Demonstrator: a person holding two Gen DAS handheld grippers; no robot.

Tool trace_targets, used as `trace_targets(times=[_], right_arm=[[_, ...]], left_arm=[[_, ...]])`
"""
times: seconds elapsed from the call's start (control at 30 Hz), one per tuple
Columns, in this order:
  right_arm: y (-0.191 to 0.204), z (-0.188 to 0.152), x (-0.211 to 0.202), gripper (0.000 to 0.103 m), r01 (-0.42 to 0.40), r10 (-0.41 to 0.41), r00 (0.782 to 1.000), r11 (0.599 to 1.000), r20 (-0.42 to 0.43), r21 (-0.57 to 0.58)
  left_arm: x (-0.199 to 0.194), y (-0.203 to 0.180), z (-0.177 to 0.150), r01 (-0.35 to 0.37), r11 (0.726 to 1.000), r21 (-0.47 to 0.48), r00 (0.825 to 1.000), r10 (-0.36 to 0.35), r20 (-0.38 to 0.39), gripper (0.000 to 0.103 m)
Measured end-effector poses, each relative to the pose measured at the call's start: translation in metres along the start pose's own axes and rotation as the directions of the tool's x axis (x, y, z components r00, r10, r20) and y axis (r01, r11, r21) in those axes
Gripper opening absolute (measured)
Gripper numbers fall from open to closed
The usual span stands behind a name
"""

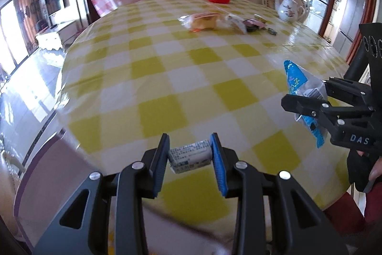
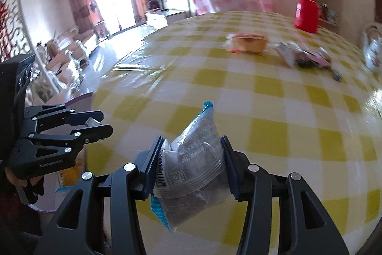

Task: Organize snacks
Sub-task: 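Carry both snacks over the white box and open both grippers, then return to the table and grasp the pink wrapped bar with the right gripper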

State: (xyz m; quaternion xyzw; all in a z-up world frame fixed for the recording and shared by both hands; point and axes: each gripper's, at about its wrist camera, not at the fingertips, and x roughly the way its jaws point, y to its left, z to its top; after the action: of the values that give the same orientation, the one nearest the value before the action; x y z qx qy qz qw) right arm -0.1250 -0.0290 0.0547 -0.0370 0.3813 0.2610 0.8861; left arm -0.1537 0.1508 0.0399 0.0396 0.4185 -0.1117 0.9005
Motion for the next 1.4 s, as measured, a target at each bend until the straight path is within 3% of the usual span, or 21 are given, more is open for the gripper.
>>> trace_targets(times=[0.3, 0.7, 1.03, 1.13, 1.17, 1.2, 1.27, 1.4], right_arm=[[0.087, 0.005, 0.022, 0.047, -0.100, 0.092, 0.994, 0.982, -0.058, -0.160], [0.181, -0.009, 0.044, 0.047, -0.226, 0.184, 0.970, 0.918, -0.156, -0.325], [0.240, -0.034, 0.045, 0.047, -0.330, 0.247, 0.940, 0.839, -0.236, -0.434], [0.254, -0.040, 0.042, 0.049, -0.394, 0.309, 0.916, 0.808, -0.255, -0.437], [0.257, -0.041, 0.039, 0.051, -0.427, 0.345, 0.902, 0.798, -0.258, -0.425], [0.256, -0.040, 0.036, 0.054, -0.447, 0.371, 0.893, 0.792, -0.255, -0.416], [0.245, -0.032, 0.025, 0.065, -0.439, 0.388, 0.899, 0.804, -0.204, -0.401], [0.195, -0.012, 0.007, 0.072, -0.377, 0.368, 0.925, 0.872, -0.091, -0.312]], left_arm=[[-0.022, 0.054, -0.034, -0.075, 0.995, -0.064, 0.997, 0.075, -0.006, 0.035], [-0.027, 0.125, -0.076, -0.186, 0.970, -0.157, 0.981, 0.174, -0.087, 0.035], [-0.025, 0.154, -0.092, -0.230, 0.953, -0.199, 0.968, 0.203, -0.149, 0.036], [-0.022, 0.156, -0.091, -0.257, 0.948, -0.188, 0.960, 0.227, -0.165, 0.037], [-0.021, 0.157, -0.091, -0.270, 0.944, -0.192, 0.956, 0.239, -0.172, 0.043], [-0.020, 0.158, -0.090, -0.288, 0.937, -0.197, 0.951, 0.255, -0.176, 0.063], [-0.023, 0.159, -0.088, -0.317, 0.925, -0.210, 0.944, 0.286, -0.165, 0.088], [-0.030, 0.150, -0.067, -0.360, 0.909, -0.212, 0.932, 0.338, -0.133, 0.095]])
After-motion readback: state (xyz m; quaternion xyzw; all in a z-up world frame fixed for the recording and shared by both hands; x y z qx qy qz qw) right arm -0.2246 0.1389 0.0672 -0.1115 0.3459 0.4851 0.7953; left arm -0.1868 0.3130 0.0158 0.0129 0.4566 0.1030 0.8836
